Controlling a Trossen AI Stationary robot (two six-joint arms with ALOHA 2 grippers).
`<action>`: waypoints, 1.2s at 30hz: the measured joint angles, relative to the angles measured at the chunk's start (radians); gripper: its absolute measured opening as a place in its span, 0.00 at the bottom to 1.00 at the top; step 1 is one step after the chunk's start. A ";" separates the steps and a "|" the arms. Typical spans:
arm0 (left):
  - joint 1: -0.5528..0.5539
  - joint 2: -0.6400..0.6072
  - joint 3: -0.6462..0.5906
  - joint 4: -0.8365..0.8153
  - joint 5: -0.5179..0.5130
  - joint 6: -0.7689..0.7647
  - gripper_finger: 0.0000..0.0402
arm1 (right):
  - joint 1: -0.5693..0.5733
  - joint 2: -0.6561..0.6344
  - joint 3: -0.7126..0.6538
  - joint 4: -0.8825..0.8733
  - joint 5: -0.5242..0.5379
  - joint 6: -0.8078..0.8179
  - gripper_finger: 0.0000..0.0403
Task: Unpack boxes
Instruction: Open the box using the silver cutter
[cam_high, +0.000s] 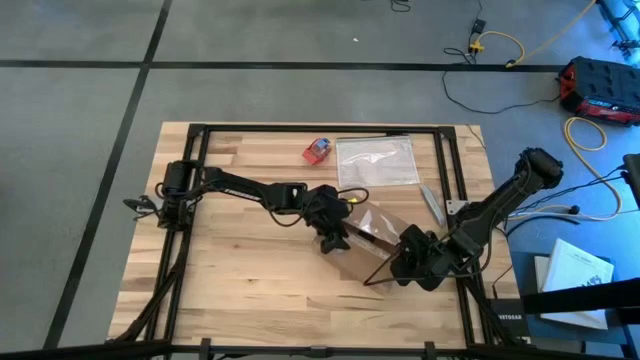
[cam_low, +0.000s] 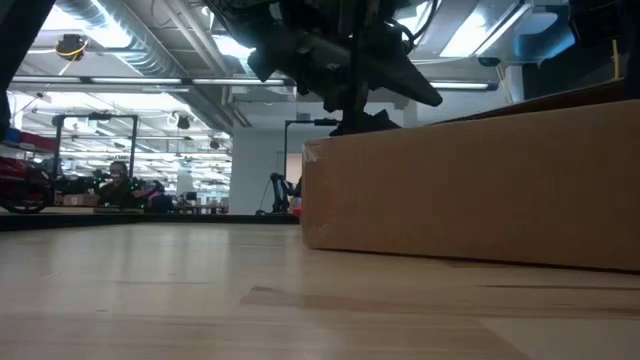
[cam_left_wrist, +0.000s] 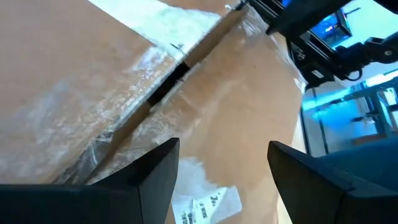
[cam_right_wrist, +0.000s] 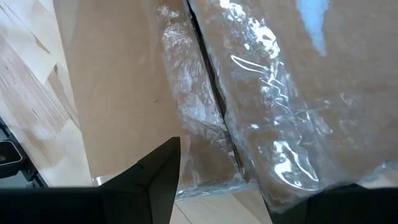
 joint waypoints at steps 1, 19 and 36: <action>0.000 0.000 0.000 0.000 0.002 -0.004 0.58 | 0.000 0.000 0.000 0.003 -0.002 -0.001 0.45; 0.010 -0.011 0.019 0.104 -0.012 -0.081 0.58 | -0.060 0.000 -0.002 0.238 -0.201 -0.070 0.45; 0.010 -0.015 0.023 0.115 -0.011 -0.117 0.58 | -0.059 0.000 -0.002 0.384 -0.202 -0.108 0.45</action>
